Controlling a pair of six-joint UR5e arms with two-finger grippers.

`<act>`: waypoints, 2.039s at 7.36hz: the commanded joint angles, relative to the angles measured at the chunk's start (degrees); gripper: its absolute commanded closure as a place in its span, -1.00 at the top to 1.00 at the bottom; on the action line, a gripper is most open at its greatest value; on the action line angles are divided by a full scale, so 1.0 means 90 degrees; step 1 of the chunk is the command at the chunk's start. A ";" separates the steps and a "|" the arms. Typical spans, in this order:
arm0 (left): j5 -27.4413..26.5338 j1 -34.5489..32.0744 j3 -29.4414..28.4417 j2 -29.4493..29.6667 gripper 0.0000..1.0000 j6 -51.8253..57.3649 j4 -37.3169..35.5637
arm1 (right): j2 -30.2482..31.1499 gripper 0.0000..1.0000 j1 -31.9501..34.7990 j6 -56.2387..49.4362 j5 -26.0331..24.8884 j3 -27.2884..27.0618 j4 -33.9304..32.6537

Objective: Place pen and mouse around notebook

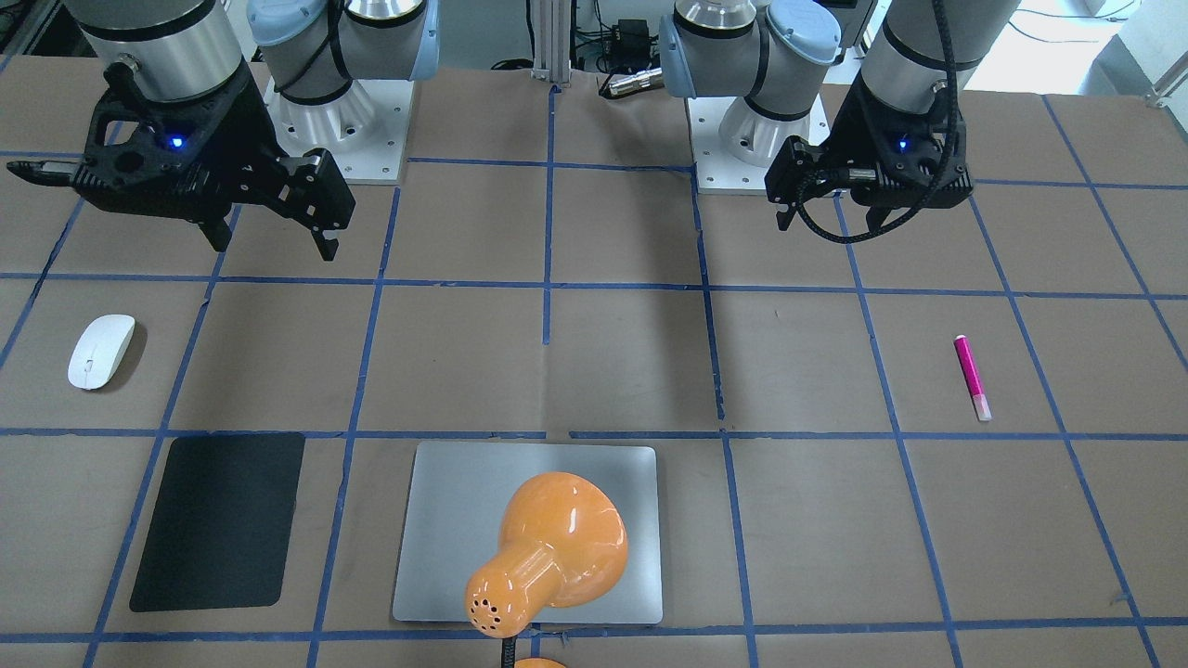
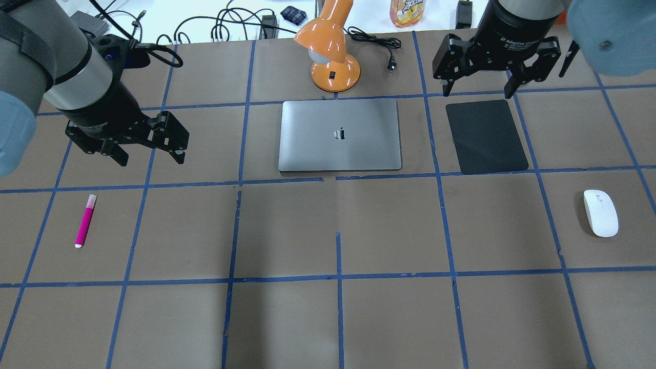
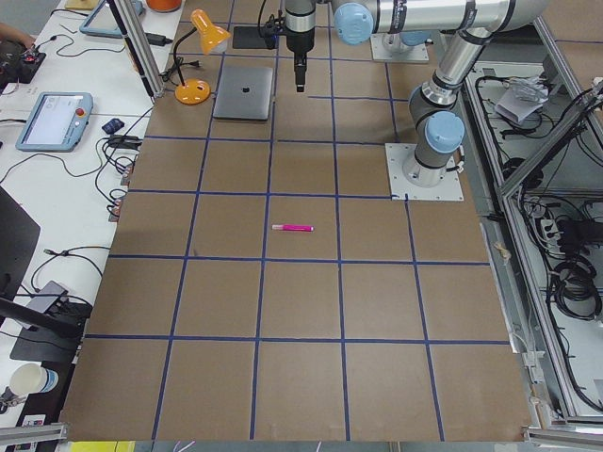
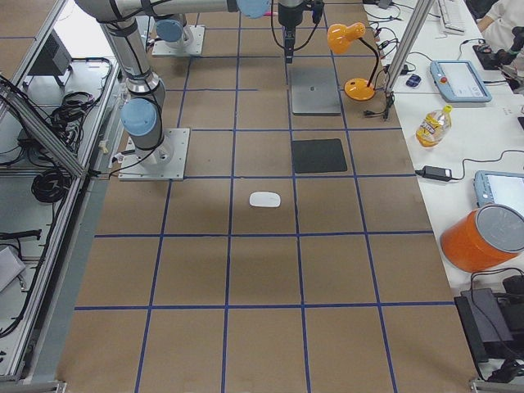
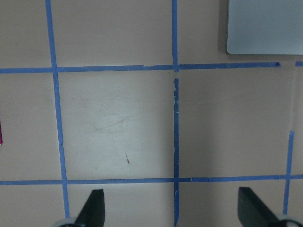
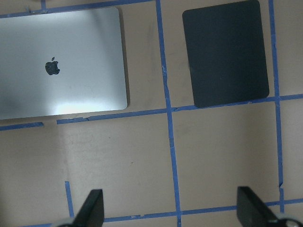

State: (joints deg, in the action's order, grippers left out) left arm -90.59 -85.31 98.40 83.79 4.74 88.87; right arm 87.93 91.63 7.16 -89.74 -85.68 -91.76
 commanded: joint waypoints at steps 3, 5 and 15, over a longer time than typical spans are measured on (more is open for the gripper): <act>-0.0002 0.0006 -0.0015 -0.0033 1.00 0.0000 -0.0040 | -0.0005 1.00 -0.1025 -0.1354 -0.0019 -0.0030 0.0068; -0.0002 0.0006 0.0033 -0.0033 1.00 0.0000 -0.0041 | -0.0005 1.00 -0.2002 -0.2646 -0.0048 -0.0331 0.0001; -0.0071 0.0716 0.0141 0.0084 1.00 0.0605 -0.0099 | -0.0928 1.00 -0.5005 -0.5913 -0.0068 -0.3974 -0.4108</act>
State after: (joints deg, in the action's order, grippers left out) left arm -91.39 -82.12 99.27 84.36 9.06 87.97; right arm 83.19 47.28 -45.37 -90.26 -118.66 -123.82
